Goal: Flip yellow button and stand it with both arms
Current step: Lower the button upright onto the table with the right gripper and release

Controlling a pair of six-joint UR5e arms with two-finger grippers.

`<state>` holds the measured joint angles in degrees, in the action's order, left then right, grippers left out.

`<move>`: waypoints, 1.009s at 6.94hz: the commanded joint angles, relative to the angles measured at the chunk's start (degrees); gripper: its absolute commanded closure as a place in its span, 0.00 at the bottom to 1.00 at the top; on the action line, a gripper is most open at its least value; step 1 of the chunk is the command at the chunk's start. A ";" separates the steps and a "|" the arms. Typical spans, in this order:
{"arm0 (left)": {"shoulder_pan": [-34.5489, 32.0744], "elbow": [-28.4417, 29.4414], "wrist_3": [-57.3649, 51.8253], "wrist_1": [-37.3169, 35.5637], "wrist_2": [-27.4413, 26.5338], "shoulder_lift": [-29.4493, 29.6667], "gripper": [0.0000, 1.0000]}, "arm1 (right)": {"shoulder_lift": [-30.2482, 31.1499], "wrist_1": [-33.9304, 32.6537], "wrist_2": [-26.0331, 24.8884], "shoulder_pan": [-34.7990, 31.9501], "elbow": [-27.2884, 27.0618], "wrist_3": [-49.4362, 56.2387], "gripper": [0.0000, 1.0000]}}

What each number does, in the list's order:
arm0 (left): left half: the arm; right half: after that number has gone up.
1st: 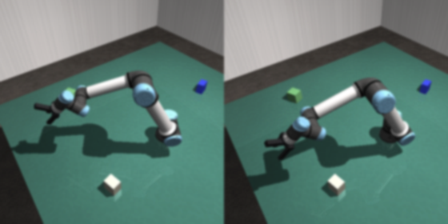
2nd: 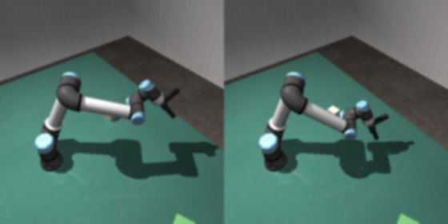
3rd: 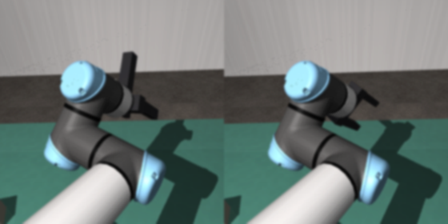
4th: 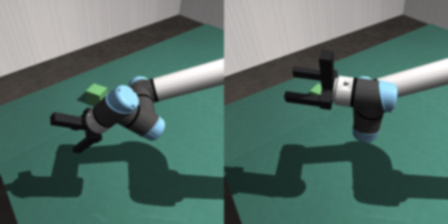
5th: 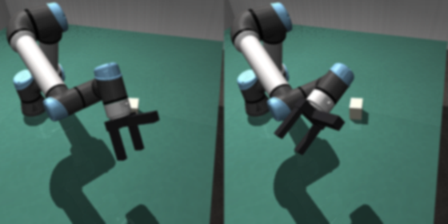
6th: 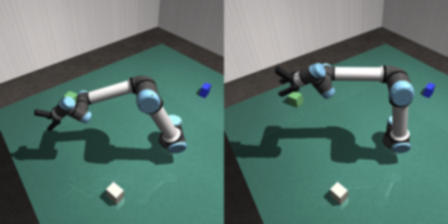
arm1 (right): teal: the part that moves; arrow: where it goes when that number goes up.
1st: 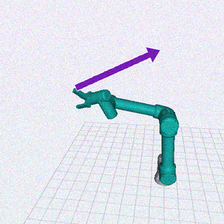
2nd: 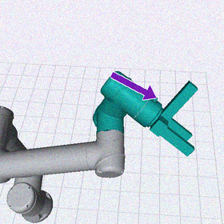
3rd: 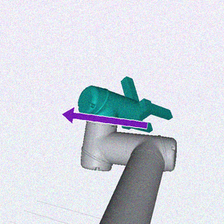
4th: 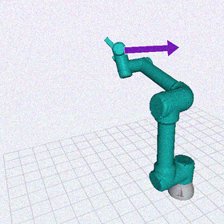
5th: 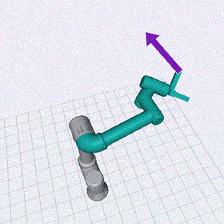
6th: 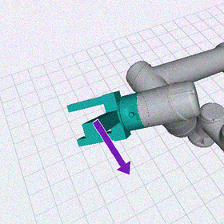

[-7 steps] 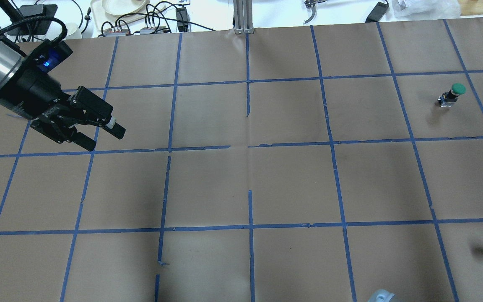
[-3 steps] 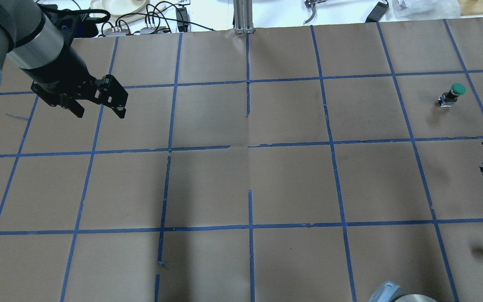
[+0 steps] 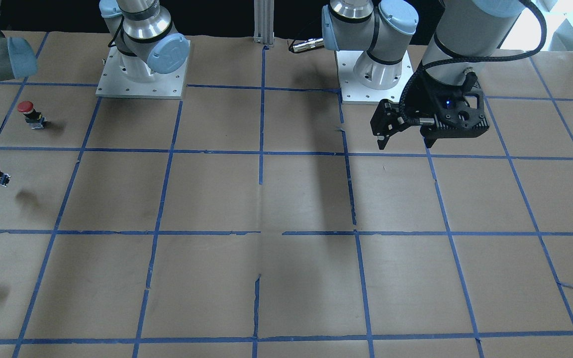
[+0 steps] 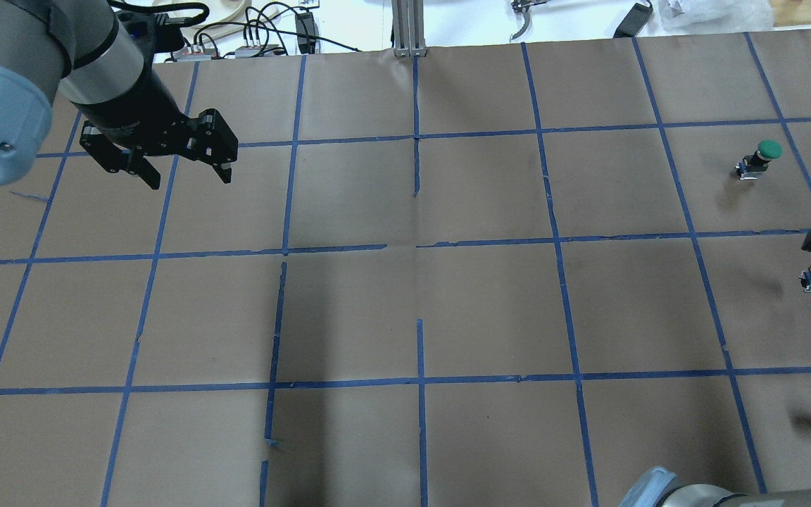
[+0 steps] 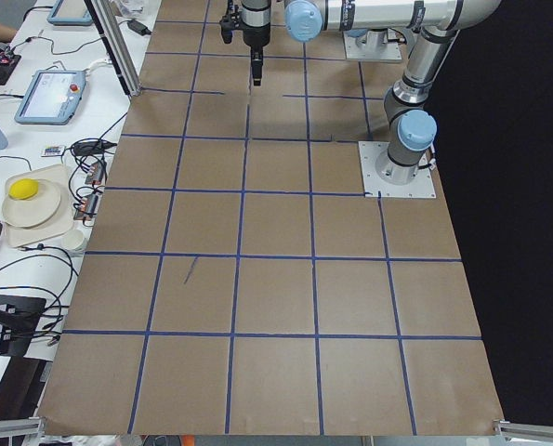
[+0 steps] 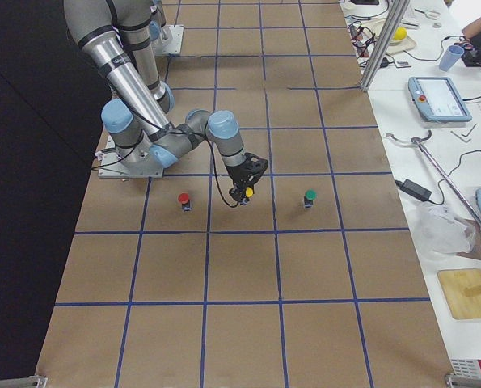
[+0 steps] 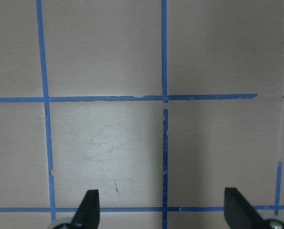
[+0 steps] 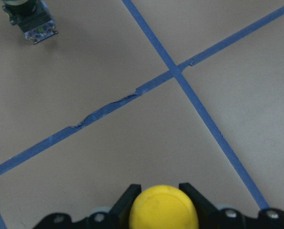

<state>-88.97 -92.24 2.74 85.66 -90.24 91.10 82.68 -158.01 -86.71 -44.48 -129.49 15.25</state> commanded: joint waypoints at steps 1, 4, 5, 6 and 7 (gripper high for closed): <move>-1.82 0.83 2.97 -0.23 -0.55 0.75 0.08 | -0.85 -1.60 2.85 0.80 -0.67 1.18 0.72; -1.73 0.83 7.72 -3.11 -0.47 0.66 0.05 | -1.90 -1.60 2.95 0.89 -0.50 1.44 0.60; -1.73 0.83 7.64 -3.22 -0.29 0.49 0.04 | -2.69 -1.51 2.95 0.89 -0.50 1.36 0.57; -1.73 0.92 7.55 -3.48 -0.12 0.49 0.03 | -3.48 -1.51 2.69 0.89 -0.59 1.53 0.57; -1.73 0.92 7.63 -4.18 -0.03 0.49 0.01 | -3.75 -1.51 2.25 0.89 -0.50 1.62 0.53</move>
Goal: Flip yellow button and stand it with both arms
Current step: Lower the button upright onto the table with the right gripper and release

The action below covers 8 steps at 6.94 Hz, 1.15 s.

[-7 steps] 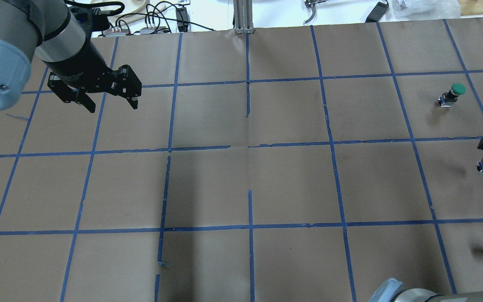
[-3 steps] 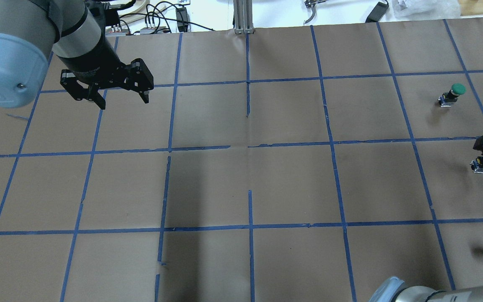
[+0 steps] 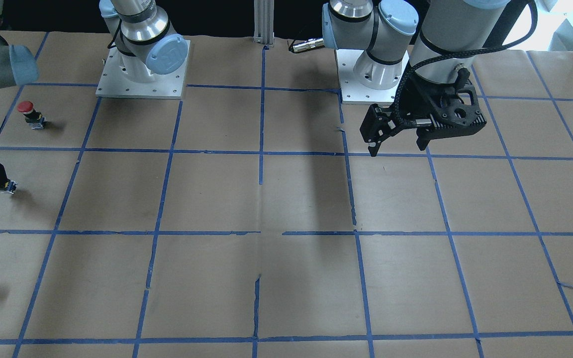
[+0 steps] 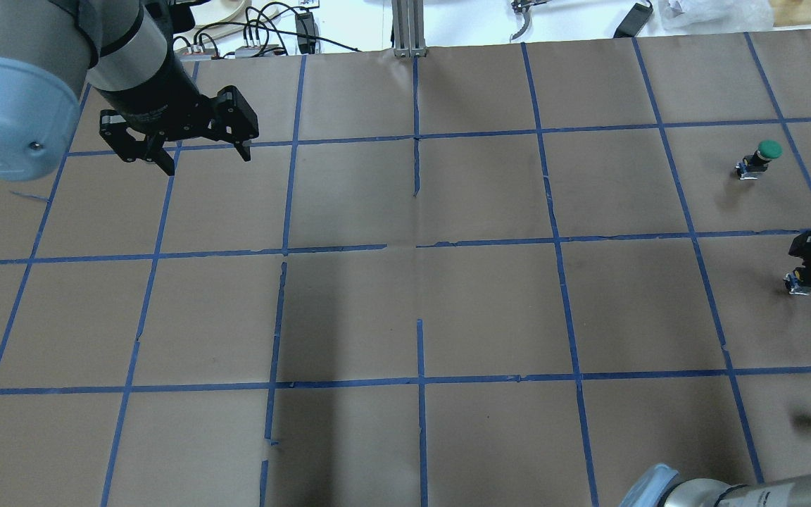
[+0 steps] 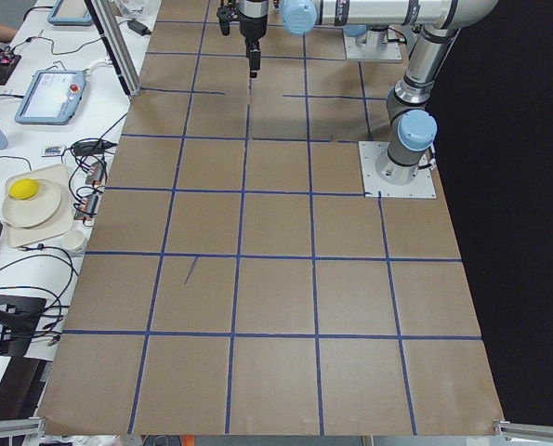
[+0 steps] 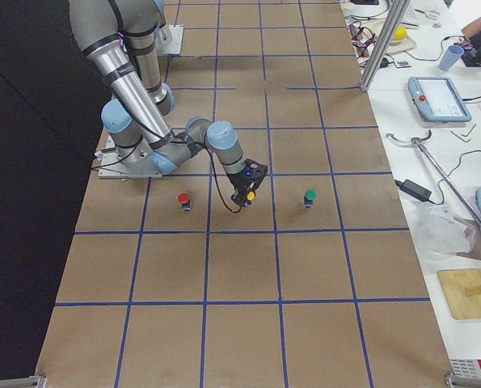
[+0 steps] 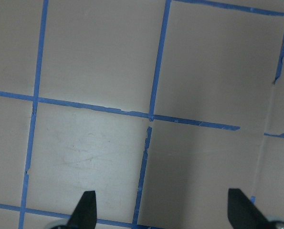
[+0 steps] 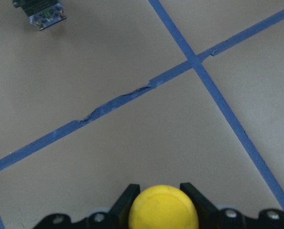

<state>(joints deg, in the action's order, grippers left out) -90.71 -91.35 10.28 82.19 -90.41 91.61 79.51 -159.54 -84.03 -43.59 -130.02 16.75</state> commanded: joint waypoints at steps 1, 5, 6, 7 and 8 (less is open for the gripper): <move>0.00 0.12 0.00 -0.71 0.14 -0.12 0.01 | -0.49 0.10 -0.17 0.00 0.03 0.12 0.38; -0.08 0.03 0.27 -0.80 0.06 -0.29 0.00 | 5.26 8.90 -0.52 -0.52 2.38 -1.44 0.05; -0.08 0.03 0.35 -0.80 -0.03 -0.03 0.00 | 9.75 24.12 -0.61 -1.22 8.06 -4.07 0.05; -0.08 0.03 0.35 -0.80 -0.12 -0.12 0.00 | 11.18 39.24 -0.61 -3.40 15.51 -4.96 0.05; -0.08 -0.06 0.35 -0.97 0.05 -0.03 0.00 | 11.54 49.22 -1.39 -6.73 22.46 -4.97 0.02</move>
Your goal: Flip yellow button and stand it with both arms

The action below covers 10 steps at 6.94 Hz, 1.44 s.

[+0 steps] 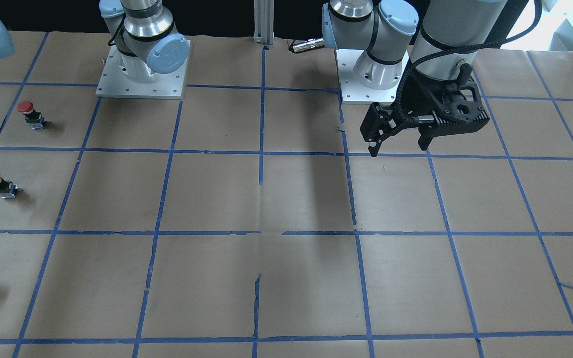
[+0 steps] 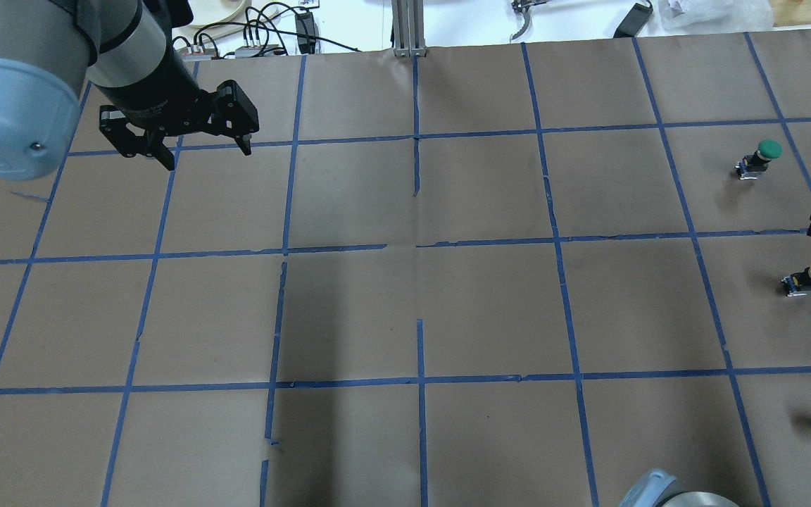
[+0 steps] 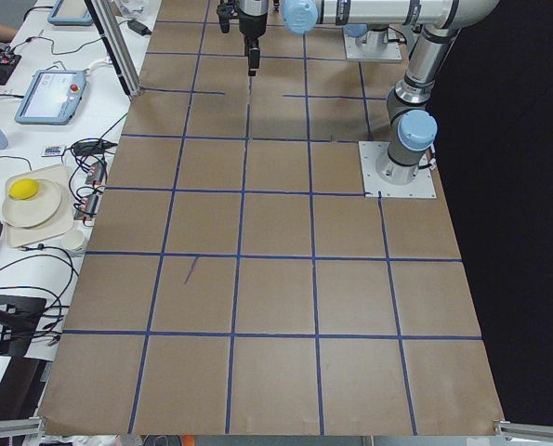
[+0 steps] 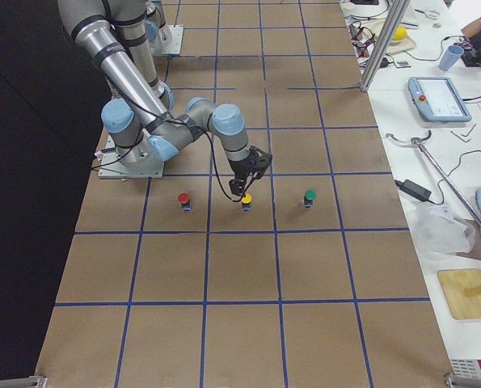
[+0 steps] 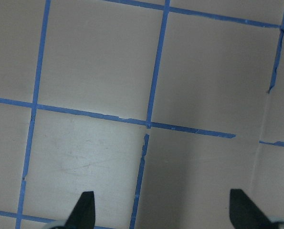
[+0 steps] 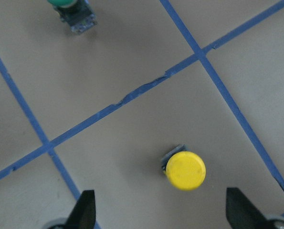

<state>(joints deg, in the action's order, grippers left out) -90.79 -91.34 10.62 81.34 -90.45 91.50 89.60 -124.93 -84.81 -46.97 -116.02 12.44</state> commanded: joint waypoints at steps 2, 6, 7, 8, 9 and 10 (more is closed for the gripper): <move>0.08 0.02 -0.60 -0.13 0.18 0.08 0.00 | 1.63 30.38 -3.26 -10.91 20.87 -1.19 0.01; 0.08 0.11 -0.69 -0.13 0.01 -0.44 0.00 | 4.25 48.36 -3.44 -30.34 31.03 -1.63 0.00; 0.08 0.11 -0.69 -0.13 0.09 -0.44 0.00 | 5.57 48.20 -2.56 -33.94 30.51 -1.37 0.00; 0.08 0.11 -0.78 -0.13 0.18 -0.44 0.00 | 5.24 48.11 -2.29 -39.02 30.24 -1.46 0.00; 0.17 0.19 -0.69 -0.13 0.18 -0.44 0.00 | 4.19 47.68 -2.81 -41.94 29.54 -1.63 0.00; 0.17 0.19 -0.69 -0.13 0.18 -0.53 0.00 | 3.92 46.37 -2.29 -42.67 29.45 -2.68 0.00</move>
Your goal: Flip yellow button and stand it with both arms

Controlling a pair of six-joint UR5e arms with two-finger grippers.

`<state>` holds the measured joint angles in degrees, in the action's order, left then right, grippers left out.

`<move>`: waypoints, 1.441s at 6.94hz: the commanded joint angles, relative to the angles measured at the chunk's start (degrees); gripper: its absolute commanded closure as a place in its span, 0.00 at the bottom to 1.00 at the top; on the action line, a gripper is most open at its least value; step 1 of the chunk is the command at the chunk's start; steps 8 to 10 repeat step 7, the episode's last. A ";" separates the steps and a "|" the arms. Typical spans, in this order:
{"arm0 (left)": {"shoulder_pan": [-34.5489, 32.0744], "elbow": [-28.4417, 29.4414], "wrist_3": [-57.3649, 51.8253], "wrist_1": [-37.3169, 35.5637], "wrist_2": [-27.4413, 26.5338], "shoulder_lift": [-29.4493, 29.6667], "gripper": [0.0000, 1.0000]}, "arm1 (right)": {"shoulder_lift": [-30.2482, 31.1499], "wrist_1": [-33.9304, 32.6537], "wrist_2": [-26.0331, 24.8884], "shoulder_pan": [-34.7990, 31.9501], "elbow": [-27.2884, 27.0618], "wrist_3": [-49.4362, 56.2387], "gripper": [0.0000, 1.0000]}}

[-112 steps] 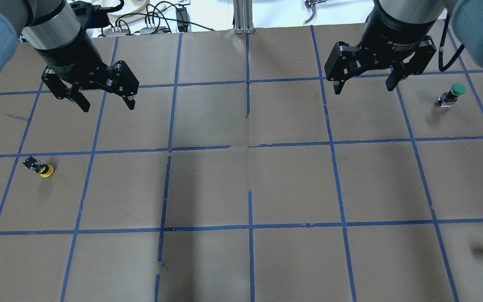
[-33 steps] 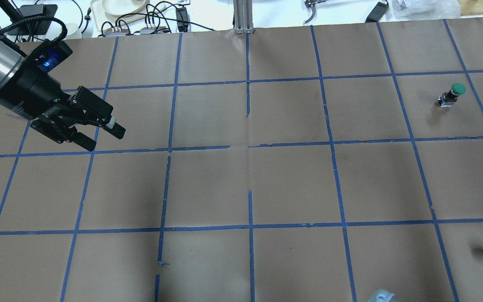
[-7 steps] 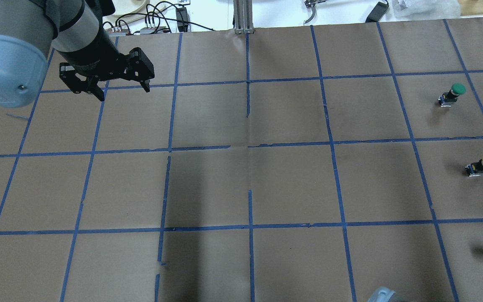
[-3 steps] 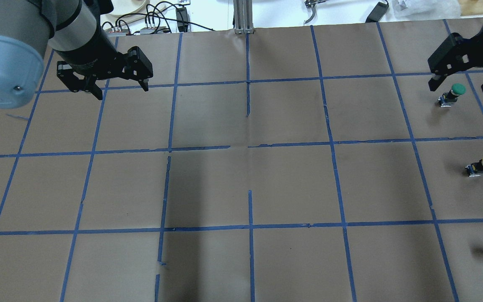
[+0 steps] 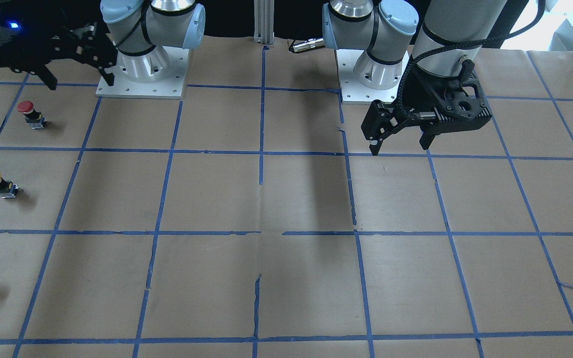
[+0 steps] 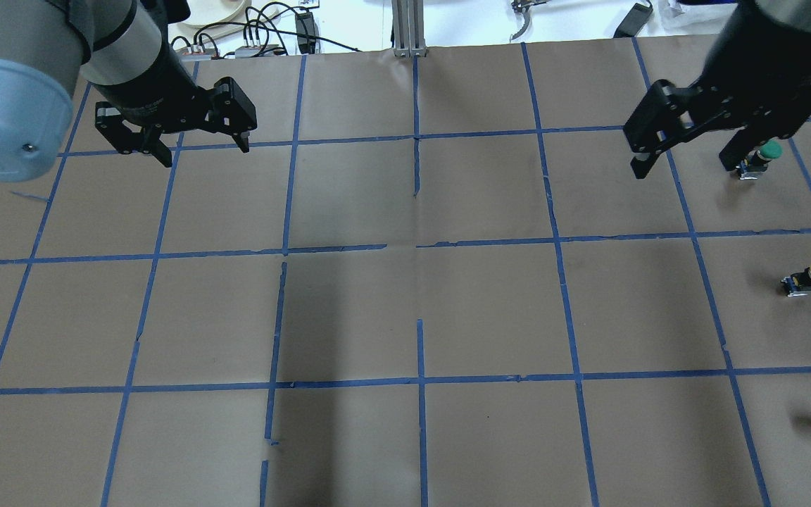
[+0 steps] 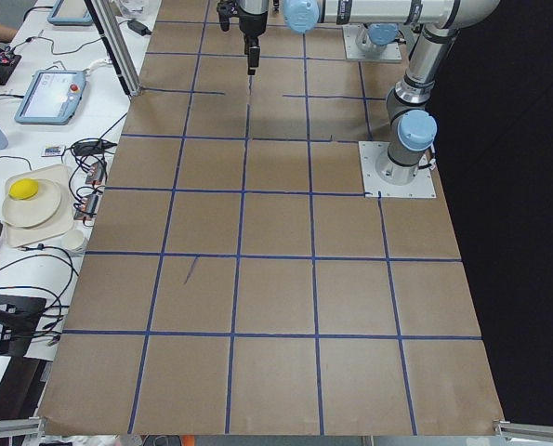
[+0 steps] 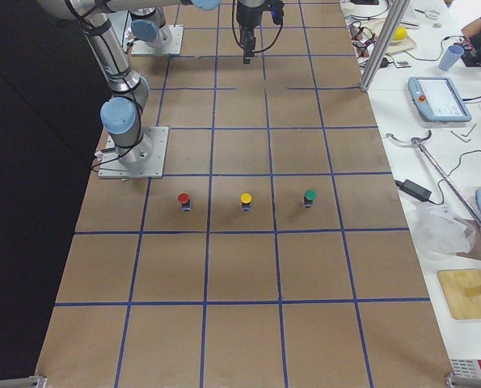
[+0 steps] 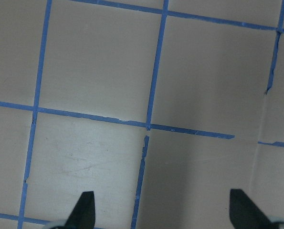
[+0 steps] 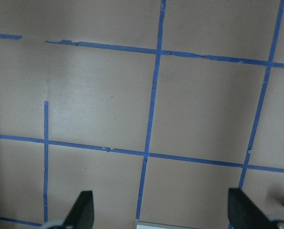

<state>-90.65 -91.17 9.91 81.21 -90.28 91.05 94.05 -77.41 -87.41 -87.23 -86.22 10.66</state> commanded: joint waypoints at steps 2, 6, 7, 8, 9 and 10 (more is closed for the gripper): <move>0.03 -0.06 0.02 0.00 0.01 -0.08 0.00 | -1.05 -3.87 0.31 -3.46 -0.35 -3.97 0.00; 0.03 -0.06 0.02 0.09 0.01 -0.17 0.00 | -4.30 -4.86 -0.75 -4.96 2.71 -4.77 0.00; 0.03 -0.06 0.02 0.09 0.10 -0.17 0.00 | -4.57 -4.77 -0.75 -4.96 3.07 -4.77 0.00; 0.03 -0.06 0.02 0.09 0.10 -0.17 0.00 | -4.57 -4.77 -0.75 -4.96 3.07 -4.77 0.00; 0.03 -0.06 0.02 0.09 0.10 -0.17 0.00 | -4.57 -4.77 -0.75 -4.96 3.07 -4.77 0.00; 0.03 -0.06 0.02 0.09 0.10 -0.17 0.00 | -4.57 -4.77 -0.75 -4.96 3.07 -4.77 0.00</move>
